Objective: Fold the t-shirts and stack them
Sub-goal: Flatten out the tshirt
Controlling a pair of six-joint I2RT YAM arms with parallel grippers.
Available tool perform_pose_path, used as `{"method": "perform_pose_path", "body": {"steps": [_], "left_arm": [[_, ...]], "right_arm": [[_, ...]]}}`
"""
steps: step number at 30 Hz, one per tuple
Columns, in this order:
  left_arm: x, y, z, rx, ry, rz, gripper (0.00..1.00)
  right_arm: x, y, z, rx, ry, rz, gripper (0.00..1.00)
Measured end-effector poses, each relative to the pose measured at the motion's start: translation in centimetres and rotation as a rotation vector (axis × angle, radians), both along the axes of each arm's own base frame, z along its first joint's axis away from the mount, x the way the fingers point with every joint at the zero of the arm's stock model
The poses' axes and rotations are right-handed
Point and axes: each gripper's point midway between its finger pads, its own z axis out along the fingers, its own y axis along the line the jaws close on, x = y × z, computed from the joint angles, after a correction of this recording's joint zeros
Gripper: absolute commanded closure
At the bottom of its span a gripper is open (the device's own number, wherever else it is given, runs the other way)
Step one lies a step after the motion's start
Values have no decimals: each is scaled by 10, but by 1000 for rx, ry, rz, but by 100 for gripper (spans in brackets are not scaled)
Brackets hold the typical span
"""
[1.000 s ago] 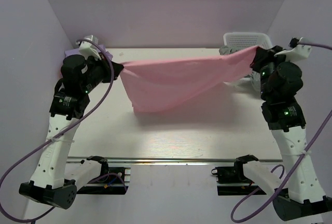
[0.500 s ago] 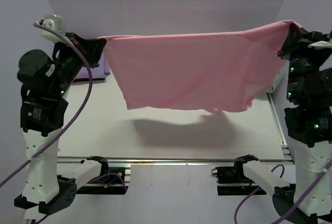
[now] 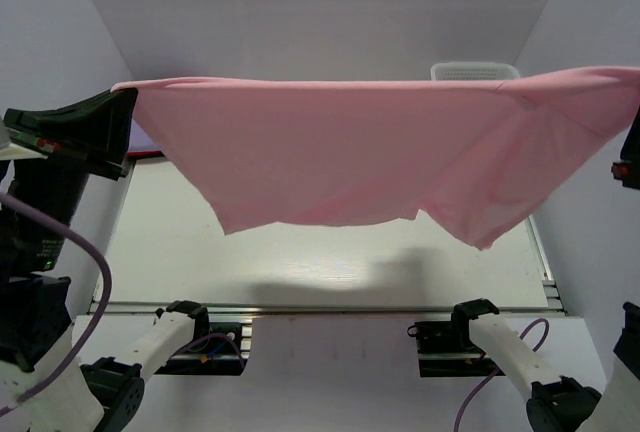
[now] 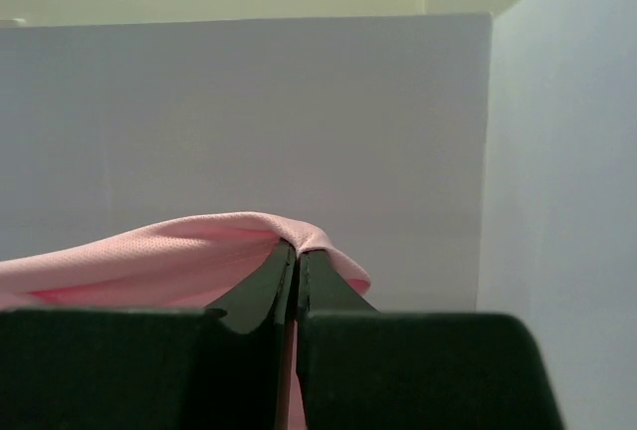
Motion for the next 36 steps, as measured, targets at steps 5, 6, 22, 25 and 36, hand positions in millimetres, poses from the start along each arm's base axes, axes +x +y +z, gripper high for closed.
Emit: {"method": "perform_pose_path", "body": {"steps": [5, 6, 22, 25, 36], "left_arm": [[-17, 5, 2, 18, -26, 14, 100], [-20, 6, 1, 21, -27, 16, 100], [123, -10, -148, 64, 374, 95, 100], [181, -16, -217, 90, 547, 133, 100], [281, -24, -427, 194, 968, 208, 100]], "right_arm": [[-32, 7, -6, -67, -36, 52, 100], [-37, 8, -9, -72, -41, 58, 100], [115, 48, -155, -113, 330, 105, 100], [175, 57, -222, -119, 495, 83, 100], [295, 85, -410, -172, 910, 81, 100]]}}
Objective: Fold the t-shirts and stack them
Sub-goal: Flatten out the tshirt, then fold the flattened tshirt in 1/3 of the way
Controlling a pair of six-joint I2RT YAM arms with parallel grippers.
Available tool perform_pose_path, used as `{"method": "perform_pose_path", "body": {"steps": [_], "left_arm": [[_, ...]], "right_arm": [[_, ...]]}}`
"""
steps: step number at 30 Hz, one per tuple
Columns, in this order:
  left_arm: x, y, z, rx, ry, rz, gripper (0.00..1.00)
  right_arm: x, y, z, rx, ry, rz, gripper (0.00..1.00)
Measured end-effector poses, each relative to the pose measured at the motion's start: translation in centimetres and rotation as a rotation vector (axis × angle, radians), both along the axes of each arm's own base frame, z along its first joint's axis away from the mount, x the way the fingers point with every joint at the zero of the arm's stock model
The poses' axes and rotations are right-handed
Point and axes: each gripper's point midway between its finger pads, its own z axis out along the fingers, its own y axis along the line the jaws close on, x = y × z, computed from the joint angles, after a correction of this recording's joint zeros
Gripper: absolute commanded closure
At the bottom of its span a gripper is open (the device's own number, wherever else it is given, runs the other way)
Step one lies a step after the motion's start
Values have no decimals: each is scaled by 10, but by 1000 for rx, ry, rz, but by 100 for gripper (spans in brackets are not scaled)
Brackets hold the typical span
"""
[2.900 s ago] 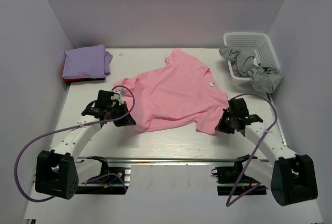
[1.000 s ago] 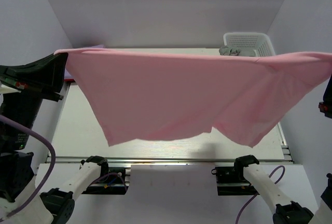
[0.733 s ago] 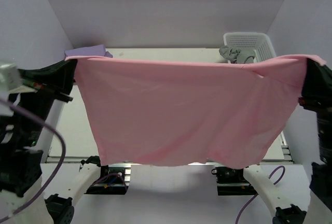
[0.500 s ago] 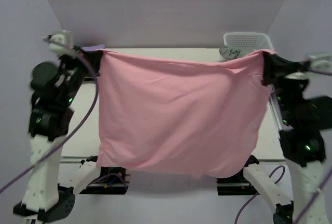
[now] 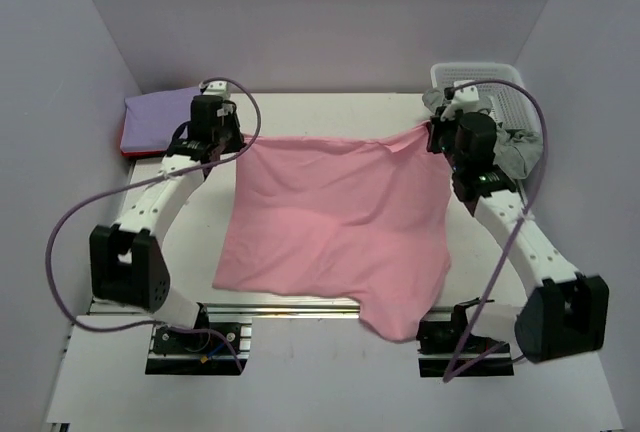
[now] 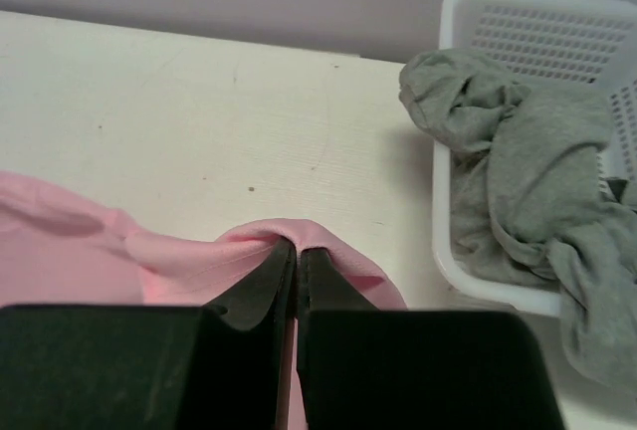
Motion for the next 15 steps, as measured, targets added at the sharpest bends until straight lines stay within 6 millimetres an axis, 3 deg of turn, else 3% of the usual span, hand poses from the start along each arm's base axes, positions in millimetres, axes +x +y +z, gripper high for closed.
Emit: {"method": "perform_pose_path", "body": {"steps": [4, 10, 15], "left_arm": [[34, 1, -36, 27, 68, 27, 100], [98, 4, -71, 25, 104, 46, 100], [145, 11, -101, 3, 125, 47, 100]], "right_arm": [[35, 11, -29, -9, 61, 16, 100], [87, 20, -79, -32, 167, 11, 100], [124, 21, -99, -38, 199, -4, 100]]}}
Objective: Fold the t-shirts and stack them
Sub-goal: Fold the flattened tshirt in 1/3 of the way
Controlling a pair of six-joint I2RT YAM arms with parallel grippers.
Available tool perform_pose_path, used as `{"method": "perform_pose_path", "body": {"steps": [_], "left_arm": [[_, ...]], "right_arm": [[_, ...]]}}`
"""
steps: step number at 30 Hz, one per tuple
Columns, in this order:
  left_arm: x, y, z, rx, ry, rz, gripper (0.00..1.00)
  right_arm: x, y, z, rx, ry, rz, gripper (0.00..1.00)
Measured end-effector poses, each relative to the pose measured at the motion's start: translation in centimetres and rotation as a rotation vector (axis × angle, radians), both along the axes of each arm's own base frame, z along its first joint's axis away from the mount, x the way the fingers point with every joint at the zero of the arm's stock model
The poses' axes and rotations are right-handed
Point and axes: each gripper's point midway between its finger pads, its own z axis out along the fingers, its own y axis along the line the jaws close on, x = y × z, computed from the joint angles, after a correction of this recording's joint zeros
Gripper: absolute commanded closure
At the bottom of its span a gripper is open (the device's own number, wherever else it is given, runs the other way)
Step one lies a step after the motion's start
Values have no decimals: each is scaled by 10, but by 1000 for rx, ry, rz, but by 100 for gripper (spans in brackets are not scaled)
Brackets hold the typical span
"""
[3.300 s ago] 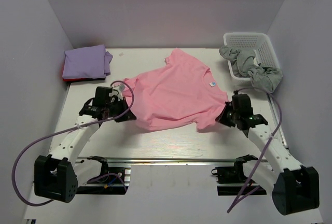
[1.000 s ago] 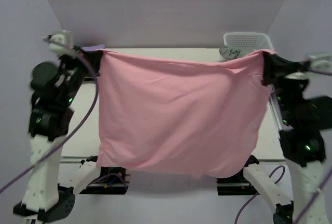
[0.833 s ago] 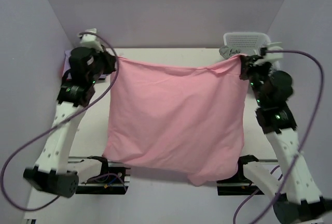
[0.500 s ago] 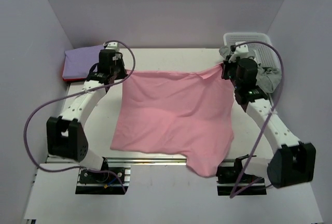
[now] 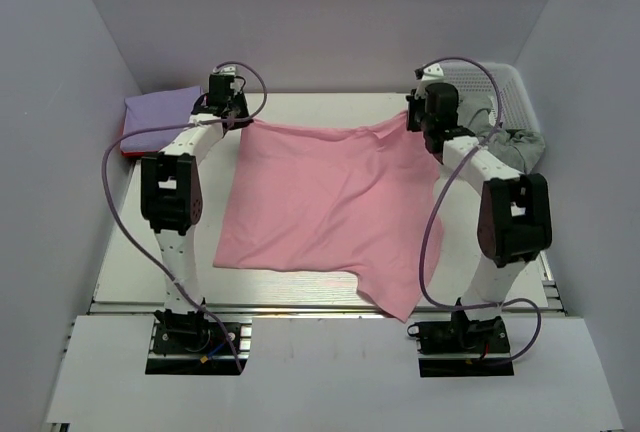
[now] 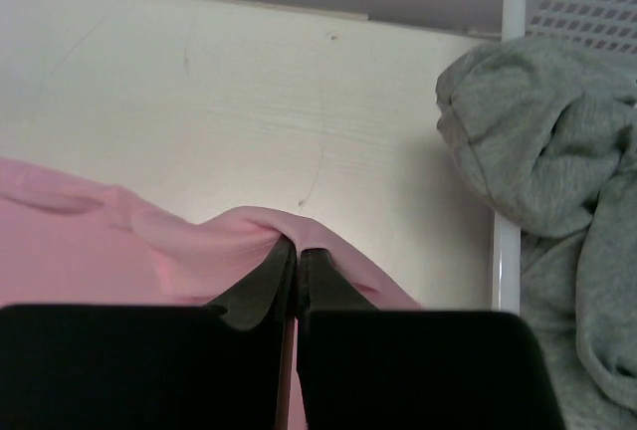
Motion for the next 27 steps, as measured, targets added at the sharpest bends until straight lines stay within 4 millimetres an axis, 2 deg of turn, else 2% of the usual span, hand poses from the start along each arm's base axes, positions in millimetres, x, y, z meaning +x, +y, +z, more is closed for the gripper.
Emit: {"method": "perform_pose_path", "body": {"steps": [4, 8, 14, 17, 21, 23, 27], "left_arm": [[27, 0, -18, -25, -1, -41, 100], [49, 0, -25, -44, -18, -76, 100], [52, 1, -28, -54, -20, -94, 100], [38, 1, -31, -53, 2, -101, 100], [1, 2, -34, -51, 40, -112, 100], [-15, 3, -29, -50, 48, -116, 100], [-33, 5, -13, -49, 30, -117, 100]], "right_arm": [[29, 1, 4, 4, -19, -10, 100], [49, 0, 1, 6, -20, -15, 100], [46, 3, -14, 11, 36, 8, 100], [33, 7, -14, 32, 55, 32, 100], [-5, 9, -10, 74, 85, 65, 100], [-21, 10, -3, 99, 86, 71, 100], [-56, 9, 1, 153, 107, 68, 100]]}}
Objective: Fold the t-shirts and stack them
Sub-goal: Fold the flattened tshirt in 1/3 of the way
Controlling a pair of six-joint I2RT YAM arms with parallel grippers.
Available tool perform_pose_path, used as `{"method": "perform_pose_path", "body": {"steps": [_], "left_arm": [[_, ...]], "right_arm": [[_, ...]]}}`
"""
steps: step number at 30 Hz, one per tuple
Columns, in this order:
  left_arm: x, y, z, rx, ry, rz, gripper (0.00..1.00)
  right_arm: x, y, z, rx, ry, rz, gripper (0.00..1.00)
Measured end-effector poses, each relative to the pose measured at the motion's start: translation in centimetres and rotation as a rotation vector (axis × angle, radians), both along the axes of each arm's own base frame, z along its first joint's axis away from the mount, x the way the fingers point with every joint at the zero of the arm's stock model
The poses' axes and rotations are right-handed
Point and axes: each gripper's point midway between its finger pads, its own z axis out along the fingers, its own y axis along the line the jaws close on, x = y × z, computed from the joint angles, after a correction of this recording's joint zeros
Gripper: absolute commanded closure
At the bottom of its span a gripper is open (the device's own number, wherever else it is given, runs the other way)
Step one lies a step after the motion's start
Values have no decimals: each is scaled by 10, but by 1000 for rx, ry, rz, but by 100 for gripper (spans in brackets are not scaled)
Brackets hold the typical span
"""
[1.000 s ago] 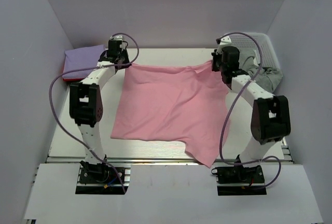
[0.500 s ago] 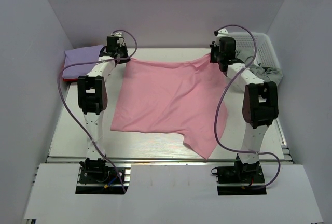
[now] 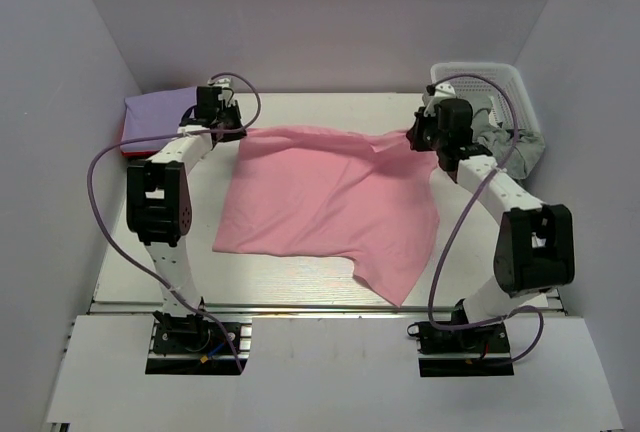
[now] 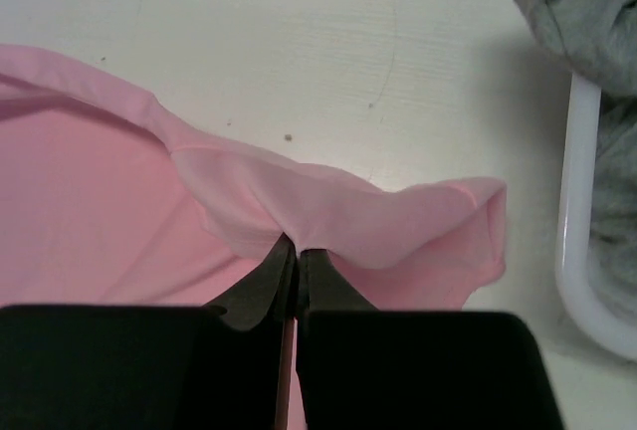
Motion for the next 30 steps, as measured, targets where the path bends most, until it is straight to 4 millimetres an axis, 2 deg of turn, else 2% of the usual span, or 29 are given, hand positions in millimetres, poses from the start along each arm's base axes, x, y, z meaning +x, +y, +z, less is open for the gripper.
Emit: {"method": "perform_pose_path", "body": {"steps": [4, 8, 12, 16, 17, 18, 19, 20, 21, 22, 24, 25, 27, 28, 30], "left_arm": [[-11, 1, 7, 1, -1, 1, 100], [-28, 4, -6, 10, 51, 13, 100], [-65, 11, -31, 21, 155, 44, 100], [-98, 14, -50, 26, 235, 60, 99], [-102, 15, -52, 28, 247, 64, 86], [-105, 16, -54, 32, 255, 72, 79], [-107, 17, -55, 36, 265, 77, 70], [-109, 19, -56, 41, 272, 83, 58], [-111, 21, -57, 49, 280, 93, 51], [-113, 22, -57, 51, 289, 105, 46], [-118, 29, -54, 68, 302, 148, 40], [-121, 32, -52, 76, 308, 166, 38], [-127, 39, -44, 96, 319, 216, 31], [-130, 42, -39, 104, 323, 236, 28], [-131, 46, -26, 107, 315, 266, 23]], "right_arm": [[-38, -4, -12, 34, 56, -13, 100], [-72, -9, -22, 48, 125, -32, 100], [-103, -5, -34, 100, 184, -15, 100], [-136, 0, -64, 150, 292, 1, 100], [-142, 1, -72, 158, 319, -1, 98], [-149, 1, -81, 163, 348, -3, 96], [-157, 1, -90, 170, 377, -4, 90], [-163, 1, -98, 178, 405, -8, 88], [-170, 1, -105, 182, 430, -11, 85], [-176, 1, -111, 184, 453, -11, 73], [-187, 0, -121, 183, 503, -22, 64], [-191, -2, -123, 177, 521, -31, 48], [-195, -6, -126, 159, 538, -48, 30], [-197, -10, -126, 140, 546, -58, 10], [-197, -17, -122, 104, 548, -83, 10]]}}
